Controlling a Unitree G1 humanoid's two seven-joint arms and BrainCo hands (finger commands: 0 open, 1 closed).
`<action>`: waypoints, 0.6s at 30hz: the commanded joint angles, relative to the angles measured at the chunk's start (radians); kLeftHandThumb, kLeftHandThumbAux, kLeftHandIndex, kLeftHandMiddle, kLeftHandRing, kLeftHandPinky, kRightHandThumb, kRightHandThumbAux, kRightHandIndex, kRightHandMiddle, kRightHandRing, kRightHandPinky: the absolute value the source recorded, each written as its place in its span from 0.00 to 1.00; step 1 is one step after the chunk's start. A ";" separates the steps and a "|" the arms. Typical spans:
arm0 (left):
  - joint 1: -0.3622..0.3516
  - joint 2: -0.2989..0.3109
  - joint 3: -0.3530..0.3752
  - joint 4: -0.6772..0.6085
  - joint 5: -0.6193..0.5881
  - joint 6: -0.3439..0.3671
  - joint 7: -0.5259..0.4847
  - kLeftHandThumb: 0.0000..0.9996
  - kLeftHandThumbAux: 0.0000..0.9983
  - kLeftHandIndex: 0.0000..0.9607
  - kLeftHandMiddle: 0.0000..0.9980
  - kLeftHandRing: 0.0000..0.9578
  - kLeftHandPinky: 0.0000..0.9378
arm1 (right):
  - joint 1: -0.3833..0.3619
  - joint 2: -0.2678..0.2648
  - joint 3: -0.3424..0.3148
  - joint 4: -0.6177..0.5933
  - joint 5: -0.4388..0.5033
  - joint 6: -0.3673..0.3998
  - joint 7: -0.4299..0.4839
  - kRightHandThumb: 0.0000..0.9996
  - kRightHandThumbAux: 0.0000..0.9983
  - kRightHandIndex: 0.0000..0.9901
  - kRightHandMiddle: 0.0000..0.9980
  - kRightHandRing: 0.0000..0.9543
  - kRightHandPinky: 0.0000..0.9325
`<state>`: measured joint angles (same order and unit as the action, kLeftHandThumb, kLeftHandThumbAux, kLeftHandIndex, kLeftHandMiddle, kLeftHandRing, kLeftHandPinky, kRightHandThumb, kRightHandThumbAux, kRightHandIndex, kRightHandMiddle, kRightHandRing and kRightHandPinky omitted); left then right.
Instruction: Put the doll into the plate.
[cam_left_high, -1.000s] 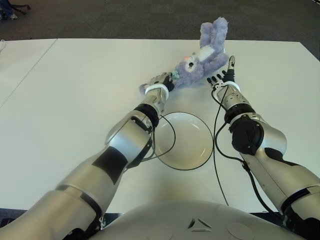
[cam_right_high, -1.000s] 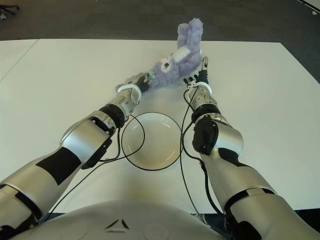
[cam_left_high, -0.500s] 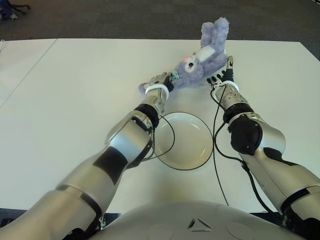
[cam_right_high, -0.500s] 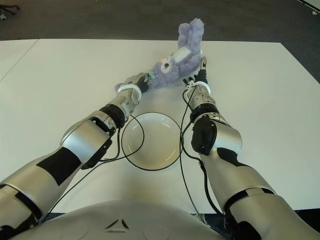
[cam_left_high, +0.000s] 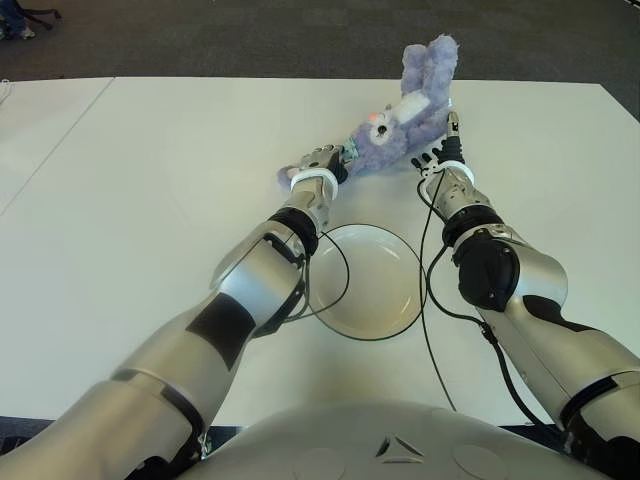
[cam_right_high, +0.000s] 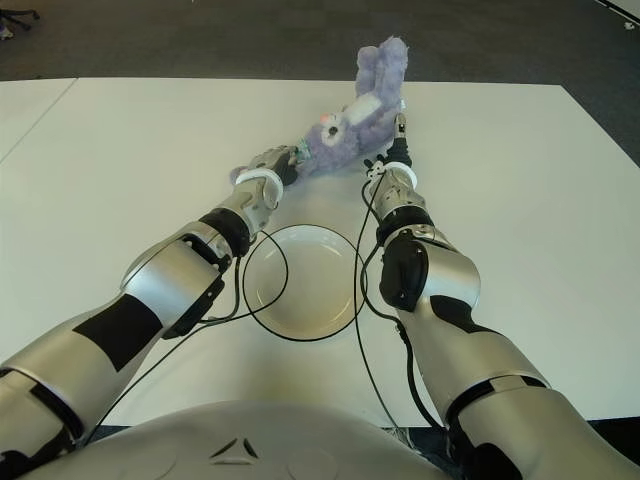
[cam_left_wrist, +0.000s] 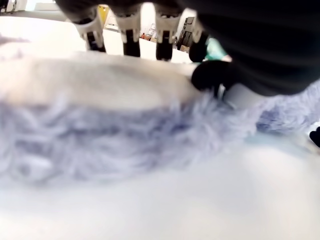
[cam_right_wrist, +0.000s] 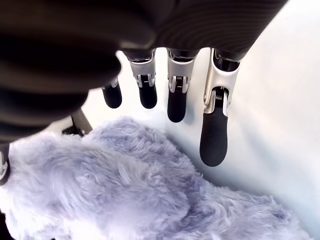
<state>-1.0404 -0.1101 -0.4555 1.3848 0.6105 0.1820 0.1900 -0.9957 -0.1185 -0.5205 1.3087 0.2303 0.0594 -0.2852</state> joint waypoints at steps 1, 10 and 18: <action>0.041 -0.089 -0.009 0.013 0.009 0.004 -0.014 0.72 0.41 0.00 0.00 0.08 0.16 | 0.031 0.025 0.030 0.044 -0.032 0.050 -0.004 0.18 0.34 0.00 0.00 0.02 0.13; 0.052 -0.084 -0.003 0.014 0.006 -0.007 0.006 0.76 0.44 0.00 0.00 0.10 0.24 | 0.024 0.033 0.006 0.044 -0.012 0.027 -0.022 0.43 0.33 0.09 0.15 0.23 0.39; 0.052 -0.083 0.001 0.014 0.004 -0.003 0.015 0.76 0.45 0.00 0.01 0.11 0.26 | 0.016 0.039 -0.014 0.044 -0.001 0.015 -0.061 0.56 0.34 0.22 0.25 0.33 0.45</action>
<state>-1.0383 -0.1100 -0.4538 1.3850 0.6104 0.1743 0.1945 -1.0084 -0.1044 -0.5264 1.3167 0.2217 0.0503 -0.3197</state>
